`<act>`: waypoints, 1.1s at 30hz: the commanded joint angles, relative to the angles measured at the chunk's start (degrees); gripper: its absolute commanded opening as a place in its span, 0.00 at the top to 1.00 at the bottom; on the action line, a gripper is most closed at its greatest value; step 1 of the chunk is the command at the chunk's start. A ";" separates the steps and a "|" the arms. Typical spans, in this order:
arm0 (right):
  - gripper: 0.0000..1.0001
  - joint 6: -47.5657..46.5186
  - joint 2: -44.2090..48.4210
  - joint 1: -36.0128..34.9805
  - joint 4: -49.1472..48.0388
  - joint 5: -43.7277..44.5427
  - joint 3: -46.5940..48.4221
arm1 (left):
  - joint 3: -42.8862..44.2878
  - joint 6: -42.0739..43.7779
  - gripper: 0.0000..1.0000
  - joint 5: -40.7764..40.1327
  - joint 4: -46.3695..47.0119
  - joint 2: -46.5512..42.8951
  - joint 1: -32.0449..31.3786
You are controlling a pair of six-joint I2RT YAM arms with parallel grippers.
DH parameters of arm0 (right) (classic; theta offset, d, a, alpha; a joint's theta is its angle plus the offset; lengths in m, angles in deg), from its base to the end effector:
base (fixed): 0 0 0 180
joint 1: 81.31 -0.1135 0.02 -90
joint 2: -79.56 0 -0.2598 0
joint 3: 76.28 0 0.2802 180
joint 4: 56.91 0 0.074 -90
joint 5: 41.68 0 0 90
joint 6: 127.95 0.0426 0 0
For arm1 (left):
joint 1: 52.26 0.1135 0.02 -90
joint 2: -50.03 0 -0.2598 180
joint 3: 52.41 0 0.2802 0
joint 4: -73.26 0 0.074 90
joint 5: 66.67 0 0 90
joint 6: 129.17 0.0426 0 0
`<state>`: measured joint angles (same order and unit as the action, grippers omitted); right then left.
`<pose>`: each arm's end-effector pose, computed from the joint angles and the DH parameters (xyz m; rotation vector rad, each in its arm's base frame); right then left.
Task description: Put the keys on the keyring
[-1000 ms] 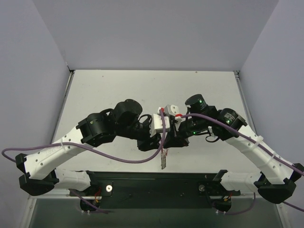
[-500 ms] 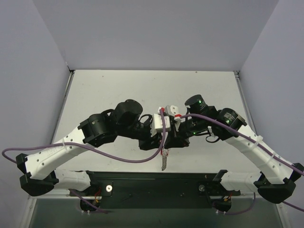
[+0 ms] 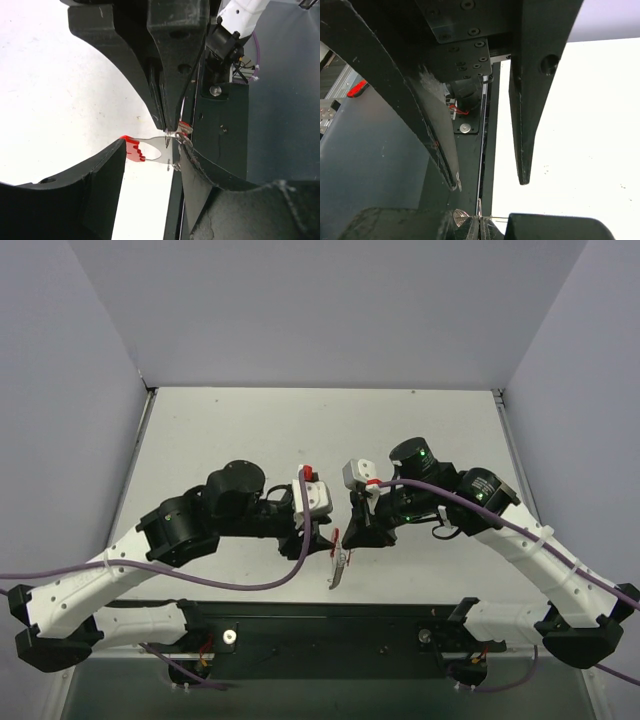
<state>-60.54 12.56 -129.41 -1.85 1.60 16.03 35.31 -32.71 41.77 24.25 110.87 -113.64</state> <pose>0.1515 0.2153 0.4212 -1.5922 1.3640 1.1172 0.1076 -0.2253 0.4240 1.3269 1.5727 -0.9293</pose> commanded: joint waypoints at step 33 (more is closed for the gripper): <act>1.00 1.23 3.63 0.46 -4.99 -0.30 -0.84 | -1.70 -1.89 1.00 2.66 6.40 3.94 0.48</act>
<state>-59.93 14.50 -128.91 -3.57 3.92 14.95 34.96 -34.32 44.59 27.25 115.64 -113.58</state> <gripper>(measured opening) 0.043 0.022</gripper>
